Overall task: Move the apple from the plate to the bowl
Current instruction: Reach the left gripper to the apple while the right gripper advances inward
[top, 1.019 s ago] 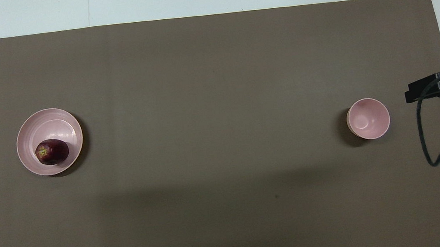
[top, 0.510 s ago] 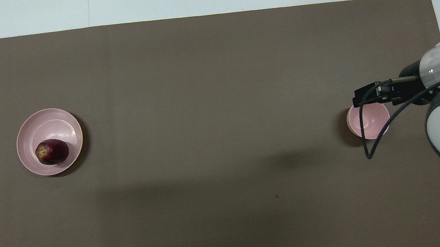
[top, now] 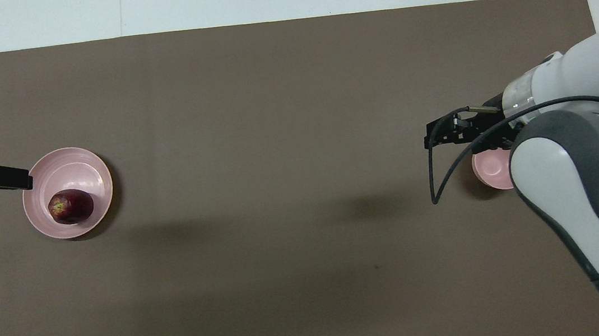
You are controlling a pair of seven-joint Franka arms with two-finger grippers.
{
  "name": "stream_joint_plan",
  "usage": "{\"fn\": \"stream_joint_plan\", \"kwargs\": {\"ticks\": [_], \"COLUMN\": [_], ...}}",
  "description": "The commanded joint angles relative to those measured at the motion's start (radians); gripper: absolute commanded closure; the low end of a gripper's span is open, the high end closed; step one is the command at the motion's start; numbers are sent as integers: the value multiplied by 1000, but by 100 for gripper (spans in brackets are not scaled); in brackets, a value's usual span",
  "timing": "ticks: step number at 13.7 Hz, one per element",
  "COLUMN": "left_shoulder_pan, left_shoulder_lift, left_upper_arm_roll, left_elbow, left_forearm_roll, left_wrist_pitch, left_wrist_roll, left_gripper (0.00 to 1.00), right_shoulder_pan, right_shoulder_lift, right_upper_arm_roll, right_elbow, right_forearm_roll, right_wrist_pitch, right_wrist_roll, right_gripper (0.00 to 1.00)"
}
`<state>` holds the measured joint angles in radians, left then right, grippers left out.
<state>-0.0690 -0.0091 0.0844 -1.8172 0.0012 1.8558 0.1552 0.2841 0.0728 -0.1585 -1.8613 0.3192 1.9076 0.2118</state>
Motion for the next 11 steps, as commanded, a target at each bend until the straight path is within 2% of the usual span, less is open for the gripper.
{"fn": "stream_joint_plan", "kwargs": {"ticks": [1,3,7,11], "left_shoulder_pan": [14,15,14,29], "left_shoulder_lift": [-17,-9,55,133], "left_upper_arm_roll": [-6,-6,-6,-6], "left_elbow": [-126,-195,-275,-300], "left_forearm_roll": [3,3,3,3], "left_wrist_pitch": [136,236,359,459], "left_wrist_roll": [46,49,49,70], "left_gripper": [0,0,0,0], "right_shoulder_pan": [53,98,171,217], "right_shoulder_lift": [34,51,79,73], "right_upper_arm_roll": [4,4,5,5], "right_elbow": [-19,-25,-25,-27], "right_forearm_roll": [73,77,179,264], "right_wrist_pitch": [82,139,182,191], "right_wrist_roll": [63,154,297,420], "right_gripper": [0,0,0,0]}}
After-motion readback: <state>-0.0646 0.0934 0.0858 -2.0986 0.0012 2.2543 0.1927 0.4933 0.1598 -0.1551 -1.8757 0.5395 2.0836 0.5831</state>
